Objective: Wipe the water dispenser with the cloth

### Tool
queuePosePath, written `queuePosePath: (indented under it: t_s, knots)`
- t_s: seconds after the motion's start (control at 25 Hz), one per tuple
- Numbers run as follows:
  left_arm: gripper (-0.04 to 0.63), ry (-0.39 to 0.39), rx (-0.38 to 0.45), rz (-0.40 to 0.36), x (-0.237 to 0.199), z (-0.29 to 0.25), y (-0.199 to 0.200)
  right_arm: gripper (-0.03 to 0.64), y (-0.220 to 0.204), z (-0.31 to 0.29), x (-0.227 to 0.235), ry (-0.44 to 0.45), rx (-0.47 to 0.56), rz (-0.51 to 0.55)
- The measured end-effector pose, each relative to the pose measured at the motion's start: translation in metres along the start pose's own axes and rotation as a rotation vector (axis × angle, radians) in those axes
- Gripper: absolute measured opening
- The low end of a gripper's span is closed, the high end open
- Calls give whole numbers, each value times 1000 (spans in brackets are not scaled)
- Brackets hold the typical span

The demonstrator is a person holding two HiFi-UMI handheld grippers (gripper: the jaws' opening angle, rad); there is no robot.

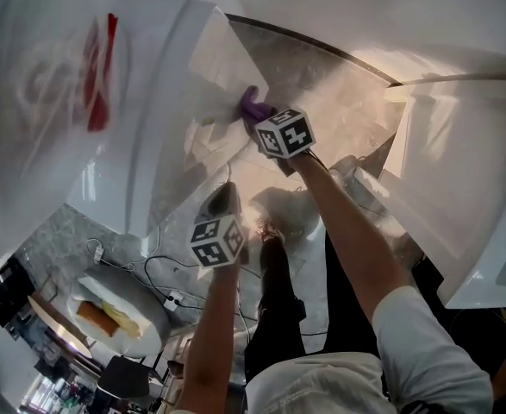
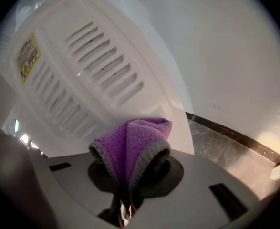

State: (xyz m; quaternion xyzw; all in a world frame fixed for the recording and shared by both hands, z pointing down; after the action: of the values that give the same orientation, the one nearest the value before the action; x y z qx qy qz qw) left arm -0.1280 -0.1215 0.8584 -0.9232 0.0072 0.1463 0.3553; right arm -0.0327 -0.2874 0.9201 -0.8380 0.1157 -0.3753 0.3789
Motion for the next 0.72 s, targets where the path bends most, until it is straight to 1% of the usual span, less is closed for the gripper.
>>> queuePosePath:
  t_s: [0.08, 0.16, 0.32, 0.4, 0.44, 0.52, 0.6, 0.72]
  knots:
    - [18, 25, 9, 25, -8, -7, -6, 57, -20, -5, -13, 36, -16, 44]
    - [18, 58, 18, 32, -17, -8, -12, 57, -36, -6, -29, 67, -18, 58]
    - [18, 102, -19, 32, -34, -3, -34, 57, -71, 1, -69, 153, -26, 9]
    - [18, 116, -35, 39, -39, -5, -42, 57, -81, 7, -87, 183, -10, -41]
    - [18, 124, -42, 51, -43, -5, -46, 57, -82, 10, -94, 192, 5, -81]
    - [18, 142, -56, 75, -50, -4, -52, 57, -78, 17, -105, 196, 46, -184]
    - [18, 153, -72, 66, -55, -1, -56, 57, -63, 25, -110, 195, 95, -272]
    - [18, 158, -85, 42, -55, 4, -55, 57, -23, 40, -109, 203, 191, -329]
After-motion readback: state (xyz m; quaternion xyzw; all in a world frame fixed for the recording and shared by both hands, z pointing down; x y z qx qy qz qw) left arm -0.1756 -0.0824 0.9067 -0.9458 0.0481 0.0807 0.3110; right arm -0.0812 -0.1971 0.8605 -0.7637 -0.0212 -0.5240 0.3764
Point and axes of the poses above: the fingertips, and each gripper's own axes: z backward along the fingers, x to its right, y out of its top, the point moved 4 cm from there along z, backward along the fingers, and after that the axes turned 12 degrees about x, right-handed, at the moved point
